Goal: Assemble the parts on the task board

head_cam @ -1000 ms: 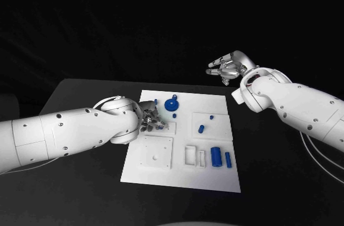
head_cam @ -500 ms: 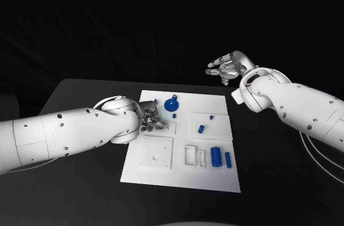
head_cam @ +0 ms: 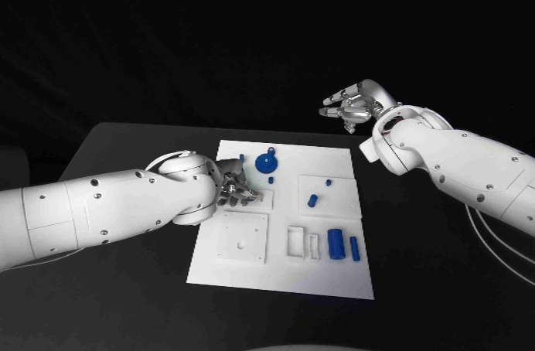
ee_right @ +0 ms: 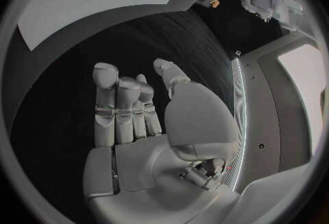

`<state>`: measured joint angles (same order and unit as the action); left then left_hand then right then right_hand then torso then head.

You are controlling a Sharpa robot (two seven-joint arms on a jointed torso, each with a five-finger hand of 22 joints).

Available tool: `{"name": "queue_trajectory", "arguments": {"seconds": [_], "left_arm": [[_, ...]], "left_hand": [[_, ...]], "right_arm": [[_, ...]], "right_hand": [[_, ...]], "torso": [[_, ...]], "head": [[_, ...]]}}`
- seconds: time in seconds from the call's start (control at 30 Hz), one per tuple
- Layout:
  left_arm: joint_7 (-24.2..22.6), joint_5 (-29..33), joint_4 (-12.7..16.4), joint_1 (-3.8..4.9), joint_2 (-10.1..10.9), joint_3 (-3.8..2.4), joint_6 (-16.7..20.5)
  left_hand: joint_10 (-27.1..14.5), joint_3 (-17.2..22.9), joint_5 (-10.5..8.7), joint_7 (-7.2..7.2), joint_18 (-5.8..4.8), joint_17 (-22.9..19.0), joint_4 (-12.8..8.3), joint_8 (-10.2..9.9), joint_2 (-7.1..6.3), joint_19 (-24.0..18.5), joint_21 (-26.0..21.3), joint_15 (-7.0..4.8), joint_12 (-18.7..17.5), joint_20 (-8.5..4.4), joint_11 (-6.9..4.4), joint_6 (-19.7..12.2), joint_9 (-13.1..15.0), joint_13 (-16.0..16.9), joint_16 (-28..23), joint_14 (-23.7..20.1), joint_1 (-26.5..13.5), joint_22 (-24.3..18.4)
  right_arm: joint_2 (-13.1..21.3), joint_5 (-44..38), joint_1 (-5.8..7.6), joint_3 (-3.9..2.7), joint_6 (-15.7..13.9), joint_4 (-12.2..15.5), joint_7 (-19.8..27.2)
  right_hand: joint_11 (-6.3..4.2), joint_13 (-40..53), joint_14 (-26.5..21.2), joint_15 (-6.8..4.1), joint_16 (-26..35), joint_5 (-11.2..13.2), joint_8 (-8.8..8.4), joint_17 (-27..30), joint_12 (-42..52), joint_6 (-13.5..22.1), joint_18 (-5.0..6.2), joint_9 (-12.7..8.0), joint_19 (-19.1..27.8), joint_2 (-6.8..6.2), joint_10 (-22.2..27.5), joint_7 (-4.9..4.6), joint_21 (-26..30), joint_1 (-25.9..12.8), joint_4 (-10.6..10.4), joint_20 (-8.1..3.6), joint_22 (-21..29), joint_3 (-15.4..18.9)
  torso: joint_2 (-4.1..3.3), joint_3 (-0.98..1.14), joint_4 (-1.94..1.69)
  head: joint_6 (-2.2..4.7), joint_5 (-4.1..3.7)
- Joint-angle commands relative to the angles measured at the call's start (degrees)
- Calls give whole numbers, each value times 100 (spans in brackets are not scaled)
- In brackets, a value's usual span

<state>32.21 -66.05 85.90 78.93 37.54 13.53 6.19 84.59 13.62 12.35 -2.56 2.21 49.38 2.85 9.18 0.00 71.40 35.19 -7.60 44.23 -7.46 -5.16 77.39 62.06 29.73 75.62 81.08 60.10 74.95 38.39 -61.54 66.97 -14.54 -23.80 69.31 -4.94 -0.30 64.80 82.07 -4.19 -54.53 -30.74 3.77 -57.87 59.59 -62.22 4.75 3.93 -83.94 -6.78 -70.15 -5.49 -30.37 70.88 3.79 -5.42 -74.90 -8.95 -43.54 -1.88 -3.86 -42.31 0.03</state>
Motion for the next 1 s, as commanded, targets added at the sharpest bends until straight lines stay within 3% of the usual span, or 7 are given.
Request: {"name": "queue_trajectory", "arguments": {"seconds": [0.03, 0.6, 0.7, 0.73, 0.83, 0.93, 1.0], "left_arm": [[59, 61, 13, -59, -28, 35, -284], [71, 31, -7, -59, -24, 35, -286], [67, 32, -11, -59, -20, 35, -272], [61, 30, -11, -59, -15, 35, -265], [45, 16, -9, -59, -5, 35, -252], [21, 6, -3, -60, 9, 34, -247], [10, 1, 1, -60, 18, 34, -247]], "left_hand": [[194, -15, -42, -144, 50, 7, 54, 27, -16, 22, -21, -35, 25, 15, -94, 31, 12, -7, 17, 7, 48, 98], [194, -3, -110, -145, 58, 4, 154, 25, -147, 27, -28, -39, 23, 19, -95, 36, 15, -27, 12, 8, 94, 98], [195, -6, -211, -147, 61, -5, 218, 27, -190, 29, -29, -40, 23, 18, -96, 40, 16, -33, 6, 6, 76, 98], [195, 1, -408, -147, 60, -8, 280, 31, -241, 30, -30, -41, 23, 17, -96, 52, 17, -37, 4, 4, 64, 98], [194, 188, -576, -152, 55, -4, 643, 32, -560, 32, -32, -40, 31, 13, -95, 95, 5, -46, 5, 6, 108, 98], [195, 202, -798, -163, 51, -12, 1339, 14, -1127, 25, -40, -45, 28, 7, -97, 179, -45, -58, -6, -3, 279, 96], [195, 84, -900, -145, 44, -21, 1355, 5, -1240, 24, -41, -44, 22, 3, -96, 175, -48, -64, -11, -6, 220, 97]], "right_arm": [[-6, -3, -6, -3, 66, 6, 43], [-3, -2, -13, -3, 57, 4, 40], [-3, -1, -15, -3, 53, 3, 41], [-3, 0, -17, -3, 52, 2, 41], [-2, 1, -19, -3, 50, -1, 41], [0, 2, -23, -3, 48, -3, 41], [1, 3, -25, -3, 47, -4, 39]], "right_hand": [[-6, -5, -29, 0, 31, -17, -20, 6, -27, 22, 119, -8, -265, 15, 49, -4, 20, -43, 5, 19, -330, 22], [-3, -20, -34, 1, 51, -21, -19, 21, -43, 38, 121, -7, -266, 19, 61, -9, 46, -36, -10, 20, -323, 50], [-3, -20, -34, 1, 51, -21, -19, 21, -43, 38, 121, -7, -266, 19, 61, -9, 46, -36, -10, 20, -323, 50], [-3, -20, -34, 1, 51, -21, -19, 21, -43, 38, 121, -7, -266, 19, 61, -9, 46, -36, -10, 20, -323, 50], [-2, -24, -36, 2, 58, -20, -20, 25, -47, 46, 120, -8, -266, 16, 63, -11, 46, -38, -16, 21, -323, 60], [0, -28, -37, 4, 62, -24, -20, 28, -51, 57, 122, -8, -264, 11, 67, -13, 66, -39, -20, 22, -319, 68], [0, -28, -37, 4, 62, -24, -20, 28, -51, 57, 122, -8, -264, 11, 67, -13, 66, -39, -20, 22, -319, 68]], "torso": [[0, -1, 1], [-1, -1, 1], [0, 1, 4], [0, -1, 5], [-1, -4, 7], [-1, -3, 3], [-1, -3, 3]], "head": [[-4, -4], [0, -11], [1, -11], [7, -10], [14, -14], [19, -22], [23, -25]]}}
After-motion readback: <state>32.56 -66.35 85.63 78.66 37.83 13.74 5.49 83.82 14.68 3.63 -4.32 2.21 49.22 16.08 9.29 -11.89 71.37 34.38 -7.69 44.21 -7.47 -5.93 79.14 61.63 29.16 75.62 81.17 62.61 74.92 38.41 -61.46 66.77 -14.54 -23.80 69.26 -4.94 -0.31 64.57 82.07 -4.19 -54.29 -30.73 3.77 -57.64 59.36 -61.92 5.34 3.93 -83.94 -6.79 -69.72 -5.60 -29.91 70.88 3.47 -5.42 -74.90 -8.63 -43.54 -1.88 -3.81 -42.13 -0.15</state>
